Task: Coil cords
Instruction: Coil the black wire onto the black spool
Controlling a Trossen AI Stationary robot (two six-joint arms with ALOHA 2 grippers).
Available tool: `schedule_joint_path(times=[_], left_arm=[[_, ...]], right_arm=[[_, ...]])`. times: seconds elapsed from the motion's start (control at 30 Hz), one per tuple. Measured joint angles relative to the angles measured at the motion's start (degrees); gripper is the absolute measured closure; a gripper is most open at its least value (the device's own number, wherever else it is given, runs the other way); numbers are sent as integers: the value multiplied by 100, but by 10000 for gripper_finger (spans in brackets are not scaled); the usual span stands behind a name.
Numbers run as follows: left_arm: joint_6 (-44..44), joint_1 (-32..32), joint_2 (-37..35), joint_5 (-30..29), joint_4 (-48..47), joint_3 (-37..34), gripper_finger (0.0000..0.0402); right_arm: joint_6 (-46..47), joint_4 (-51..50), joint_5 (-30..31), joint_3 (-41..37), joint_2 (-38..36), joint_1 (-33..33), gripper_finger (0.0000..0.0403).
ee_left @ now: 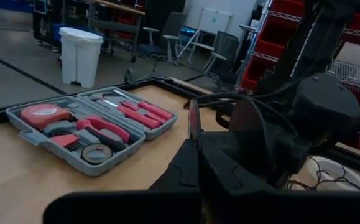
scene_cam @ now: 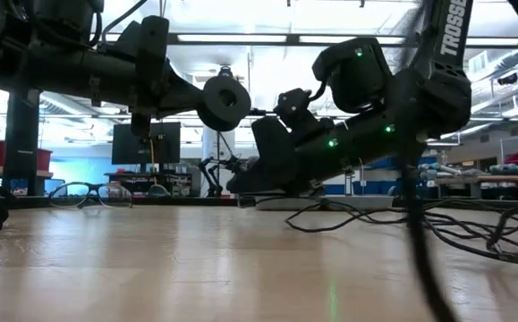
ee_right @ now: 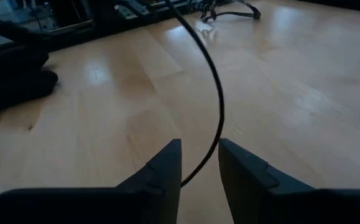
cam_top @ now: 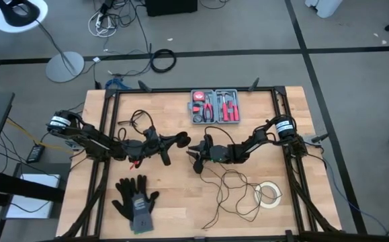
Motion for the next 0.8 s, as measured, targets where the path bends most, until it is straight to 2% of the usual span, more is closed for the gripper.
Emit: schedule_joint_path(times=[0.37, 0.57, 0.67, 0.8], left_arm=[[-6, 0, 0, 0, 4, 0, 401], [-7, 0, 0, 0, -2, 0, 401], [-11, 0, 0, 42, -7, 0, 401], [-11, 0, 0, 44, -76, 0, 401]], right_arm=[[97, -78, 6, 0, -4, 2, 342], [245, -113, 7, 0, -7, 2, 397], [367, -169, 49, -2, -41, -12, 397], [464, -786, 182, -4, -350, -66, 400]])
